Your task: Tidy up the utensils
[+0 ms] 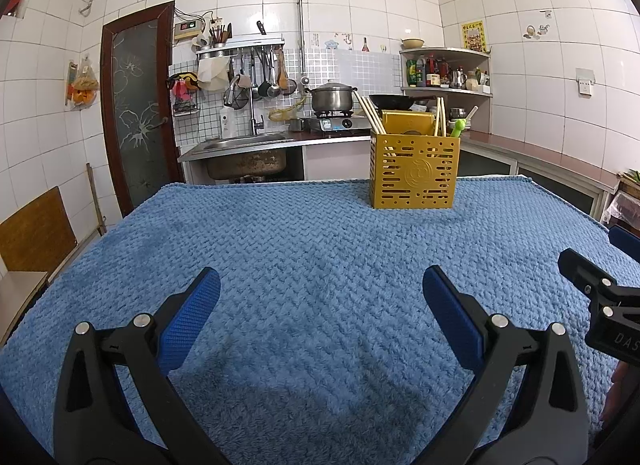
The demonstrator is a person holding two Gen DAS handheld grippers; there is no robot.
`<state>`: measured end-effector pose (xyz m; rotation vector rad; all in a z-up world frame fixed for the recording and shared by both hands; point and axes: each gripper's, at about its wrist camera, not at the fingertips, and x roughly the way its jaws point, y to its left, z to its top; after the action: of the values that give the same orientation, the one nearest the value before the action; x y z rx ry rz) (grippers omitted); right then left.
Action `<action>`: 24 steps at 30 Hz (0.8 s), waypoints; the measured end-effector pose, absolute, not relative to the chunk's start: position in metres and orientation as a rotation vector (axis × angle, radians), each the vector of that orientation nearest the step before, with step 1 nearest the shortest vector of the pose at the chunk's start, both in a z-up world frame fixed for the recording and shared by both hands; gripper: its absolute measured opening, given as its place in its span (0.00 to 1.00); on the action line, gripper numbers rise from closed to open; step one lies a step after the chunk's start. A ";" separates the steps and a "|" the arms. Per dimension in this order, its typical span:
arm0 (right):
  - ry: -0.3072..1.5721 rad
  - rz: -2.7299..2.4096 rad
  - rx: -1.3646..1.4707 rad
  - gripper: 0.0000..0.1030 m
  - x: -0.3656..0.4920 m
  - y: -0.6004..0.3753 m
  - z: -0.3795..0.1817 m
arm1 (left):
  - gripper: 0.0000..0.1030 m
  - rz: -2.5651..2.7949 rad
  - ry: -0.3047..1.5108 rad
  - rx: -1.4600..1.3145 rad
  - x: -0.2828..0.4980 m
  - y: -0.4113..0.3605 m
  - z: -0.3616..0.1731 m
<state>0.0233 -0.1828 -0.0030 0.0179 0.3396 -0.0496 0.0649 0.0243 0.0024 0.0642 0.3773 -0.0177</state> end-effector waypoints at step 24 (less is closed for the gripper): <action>0.340 -0.049 0.017 0.96 0.024 -0.184 -0.003 | 0.95 -0.015 0.374 0.065 0.064 0.025 0.002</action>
<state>0.0237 -0.1841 -0.0030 0.0170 0.3399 -0.0494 0.0643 0.0248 0.0024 0.0653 0.3738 -0.0149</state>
